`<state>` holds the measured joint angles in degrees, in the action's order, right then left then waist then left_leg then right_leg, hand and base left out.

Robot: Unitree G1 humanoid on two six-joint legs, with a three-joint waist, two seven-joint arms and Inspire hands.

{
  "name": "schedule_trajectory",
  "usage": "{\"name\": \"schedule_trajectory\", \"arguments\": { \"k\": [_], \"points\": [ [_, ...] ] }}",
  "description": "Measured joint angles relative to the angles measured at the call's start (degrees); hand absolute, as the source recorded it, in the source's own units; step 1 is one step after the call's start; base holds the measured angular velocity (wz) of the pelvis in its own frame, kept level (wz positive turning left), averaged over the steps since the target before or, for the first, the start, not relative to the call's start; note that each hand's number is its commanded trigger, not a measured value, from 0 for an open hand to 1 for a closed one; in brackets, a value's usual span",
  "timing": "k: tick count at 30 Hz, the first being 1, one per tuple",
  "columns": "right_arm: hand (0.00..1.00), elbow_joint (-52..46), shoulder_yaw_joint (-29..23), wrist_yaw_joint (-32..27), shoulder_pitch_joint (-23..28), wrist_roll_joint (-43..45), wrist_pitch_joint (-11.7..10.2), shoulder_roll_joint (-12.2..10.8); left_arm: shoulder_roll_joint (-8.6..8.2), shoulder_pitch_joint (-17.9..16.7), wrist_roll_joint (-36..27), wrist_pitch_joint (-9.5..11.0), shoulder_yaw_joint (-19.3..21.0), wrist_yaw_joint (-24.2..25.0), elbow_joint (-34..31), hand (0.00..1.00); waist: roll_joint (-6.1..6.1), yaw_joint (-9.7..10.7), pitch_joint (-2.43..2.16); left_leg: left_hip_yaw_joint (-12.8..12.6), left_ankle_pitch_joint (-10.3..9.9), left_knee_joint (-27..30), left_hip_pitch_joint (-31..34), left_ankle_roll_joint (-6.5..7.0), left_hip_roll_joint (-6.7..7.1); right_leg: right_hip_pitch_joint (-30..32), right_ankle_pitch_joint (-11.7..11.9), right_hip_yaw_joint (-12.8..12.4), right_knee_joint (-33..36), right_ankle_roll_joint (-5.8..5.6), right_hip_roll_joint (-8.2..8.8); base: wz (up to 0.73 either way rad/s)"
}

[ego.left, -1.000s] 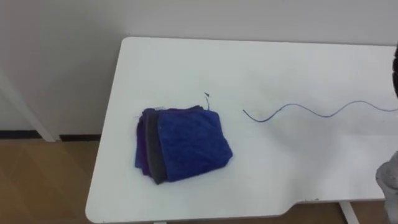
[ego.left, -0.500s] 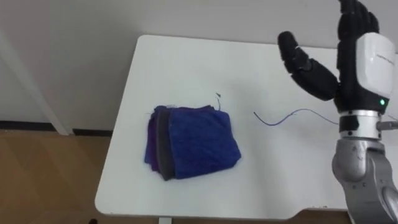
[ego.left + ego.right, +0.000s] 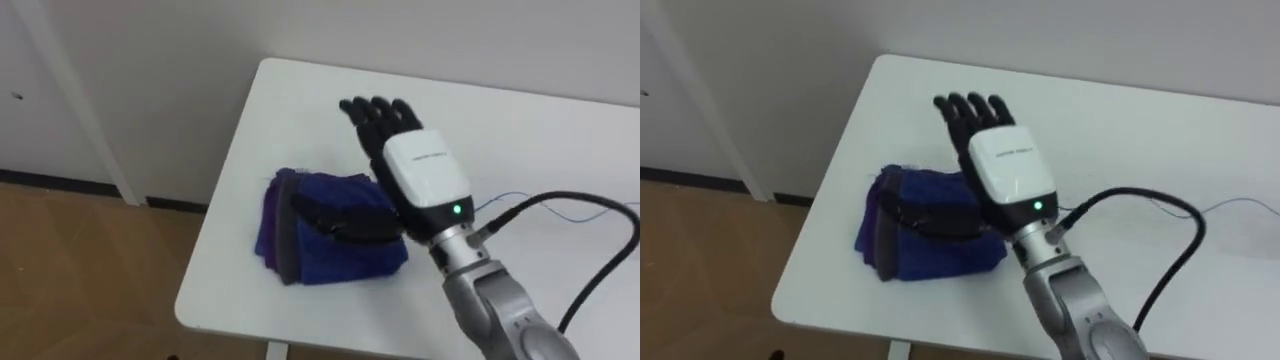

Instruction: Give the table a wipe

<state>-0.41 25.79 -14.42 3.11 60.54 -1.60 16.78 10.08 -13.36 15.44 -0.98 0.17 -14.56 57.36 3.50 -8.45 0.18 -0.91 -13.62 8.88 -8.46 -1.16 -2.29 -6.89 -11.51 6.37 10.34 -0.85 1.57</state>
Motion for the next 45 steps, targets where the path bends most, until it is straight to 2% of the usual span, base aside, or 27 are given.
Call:
{"name": "schedule_trajectory", "arguments": {
  "k": [7,15,19,22,27,39,45],
  "points": [
    [0.00,5.86,0.05,0.95,4.84,2.32,0.26,-0.87,0.02,0.37,0.40,-0.09,-2.20,-0.96,-0.42,0.00,-0.39,0.41,-0.11,0.22,0.00,0.44,1.08,0.00,0.03,0.30,0.02,0.66,-0.66,0.01,0.07,0.01],
    [0.00,12.36,-0.25,-0.40,5.01,2.55,-0.38,-1.05,-0.01,0.78,0.44,0.27,-2.09,-1.52,-3.29,0.00,-1.11,0.64,-0.41,1.04,0.00,0.42,0.60,0.00,0.08,-0.54,0.02,1.32,-0.80,0.01,0.11,0.04],
    [0.00,15.87,-0.31,-3.84,4.83,2.70,-1.28,-1.05,0.00,0.74,0.45,0.31,-2.11,-2.18,-2.12,0.00,-1.03,0.28,-0.38,1.29,0.00,0.41,-0.04,0.00,0.10,-1.34,0.02,1.78,-0.85,0.01,0.16,0.04],
    [0.00,16.13,-0.54,-4.23,4.84,2.75,-1.33,-1.05,0.11,0.05,0.44,0.21,-2.10,-2.50,-1.62,0.00,-0.62,0.28,-0.19,1.40,0.00,0.43,-0.02,0.00,0.13,-1.39,0.02,1.90,-0.85,0.01,0.18,0.01],
    [0.00,17.64,-0.66,-5.46,4.83,3.08,-1.44,-1.06,0.10,-0.76,0.45,-0.25,-2.11,-2.50,-1.63,0.00,-0.35,0.26,-0.18,1.46,0.00,0.63,0.07,0.01,0.31,-1.49,0.01,1.90,-0.93,-0.01,0.31,0.00],
    [0.00,17.67,-0.74,-6.07,5.12,2.18,-1.51,-1.08,-0.06,-1.19,0.00,-0.42,-2.10,-2.49,-1.66,0.00,0.27,0.48,-0.43,2.66,0.03,0.61,0.08,0.05,0.52,-2.43,0.07,3.10,-1.80,-0.12,0.41,0.05],
    [0.00,16.96,-2.39,-5.36,4.83,1.44,-1.47,-3.26,-0.72,-1.21,-0.28,-0.37,-2.07,-2.49,-1.94,0.00,0.15,0.22,-0.36,2.61,0.03,0.66,0.04,0.05,0.49,-2.22,0.09,3.05,-1.65,-0.11,0.40,0.00]
  ]
}}
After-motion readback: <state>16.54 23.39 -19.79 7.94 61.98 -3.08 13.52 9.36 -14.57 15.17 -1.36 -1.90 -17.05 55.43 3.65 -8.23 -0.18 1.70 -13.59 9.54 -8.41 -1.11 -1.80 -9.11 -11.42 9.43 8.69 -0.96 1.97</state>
